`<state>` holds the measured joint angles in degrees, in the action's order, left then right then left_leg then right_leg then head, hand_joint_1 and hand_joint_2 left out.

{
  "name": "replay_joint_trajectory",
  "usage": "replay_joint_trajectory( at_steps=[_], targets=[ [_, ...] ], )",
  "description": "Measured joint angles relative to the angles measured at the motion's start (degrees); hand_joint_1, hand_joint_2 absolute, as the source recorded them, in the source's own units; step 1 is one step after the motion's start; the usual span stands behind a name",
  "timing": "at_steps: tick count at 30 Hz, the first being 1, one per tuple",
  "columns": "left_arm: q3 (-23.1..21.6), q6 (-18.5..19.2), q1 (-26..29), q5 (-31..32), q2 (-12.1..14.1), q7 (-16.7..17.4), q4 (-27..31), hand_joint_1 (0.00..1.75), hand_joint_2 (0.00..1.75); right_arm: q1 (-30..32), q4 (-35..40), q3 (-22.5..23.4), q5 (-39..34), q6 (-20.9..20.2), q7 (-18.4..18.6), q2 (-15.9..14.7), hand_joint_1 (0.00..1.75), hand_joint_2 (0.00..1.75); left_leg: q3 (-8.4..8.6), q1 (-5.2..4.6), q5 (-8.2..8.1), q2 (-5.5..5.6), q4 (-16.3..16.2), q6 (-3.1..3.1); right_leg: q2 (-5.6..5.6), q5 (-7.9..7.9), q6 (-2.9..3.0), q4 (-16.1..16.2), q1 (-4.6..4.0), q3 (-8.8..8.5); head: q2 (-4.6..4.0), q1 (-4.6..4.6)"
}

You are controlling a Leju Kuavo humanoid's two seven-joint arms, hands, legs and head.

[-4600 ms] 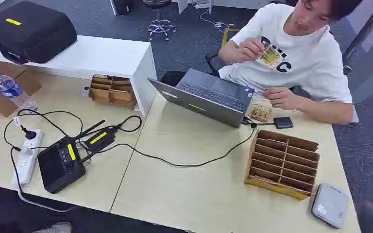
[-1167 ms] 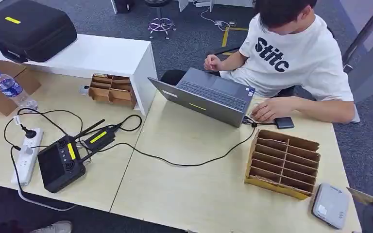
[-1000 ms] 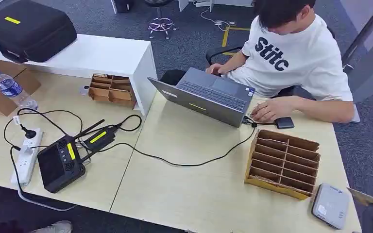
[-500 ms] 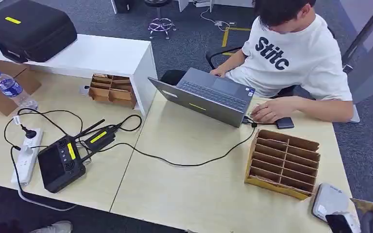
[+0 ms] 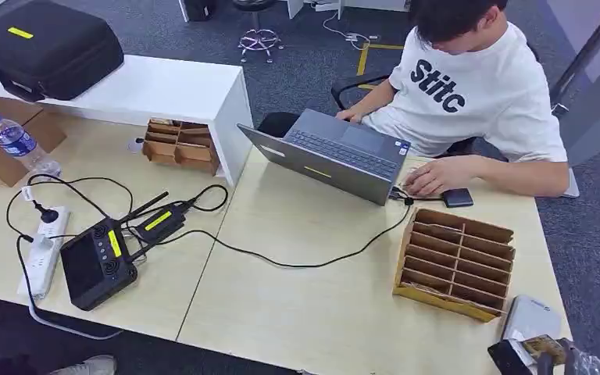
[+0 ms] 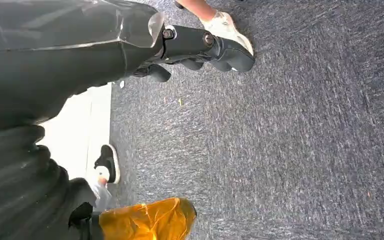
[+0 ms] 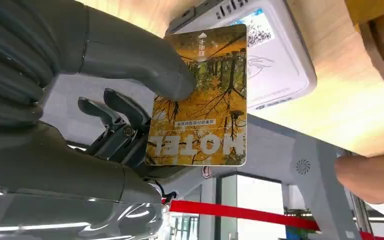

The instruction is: Pass the card to the sensor for recognition and then transmit it.

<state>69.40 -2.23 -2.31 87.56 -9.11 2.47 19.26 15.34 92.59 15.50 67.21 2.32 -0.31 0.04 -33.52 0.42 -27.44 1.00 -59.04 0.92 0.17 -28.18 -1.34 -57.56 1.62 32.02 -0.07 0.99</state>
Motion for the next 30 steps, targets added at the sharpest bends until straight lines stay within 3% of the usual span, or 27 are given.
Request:
replay_joint_trajectory(
  at_steps=[12, 19, 30],
  targets=[
    [0.0, 0.0, -0.1, 0.0, 0.2, 0.0, 0.0, 0.00, 1.75, -0.1, -1.0, -2.6, 0.6, 1.0, 0.0, -0.7, 1.75, 1.75, 0.01, 0.00, 0.01, -0.01, 0.0, 0.01, 0.00, 0.00, 0.00, 0.0, 0.00, -0.01, 0.00, 0.00],
    [0.0, 0.0, -0.2, 0.0, 0.3, 0.0, 0.0, 0.00, 1.75, -0.3, -0.9, -6.3, 0.3, 5.2, -0.5, -1.1, 1.75, 1.75, 0.01, 0.00, 0.01, -0.01, 0.0, 0.02, 0.00, 0.00, 0.00, 0.0, 0.00, 0.00, 0.00, 0.00],
    [0.5, 0.0, -0.1, 0.0, 0.2, 0.0, 0.0, 0.00, 1.75, 1.8, 6.3, -7.8, 0.5, 10.2, -1.8, -1.7, 1.75, 1.75, 0.01, 0.00, 0.00, -0.02, 0.0, 0.01, 0.02, 0.00, 0.00, 0.0, 0.00, 0.01, 0.00, 0.02]
  ],
)
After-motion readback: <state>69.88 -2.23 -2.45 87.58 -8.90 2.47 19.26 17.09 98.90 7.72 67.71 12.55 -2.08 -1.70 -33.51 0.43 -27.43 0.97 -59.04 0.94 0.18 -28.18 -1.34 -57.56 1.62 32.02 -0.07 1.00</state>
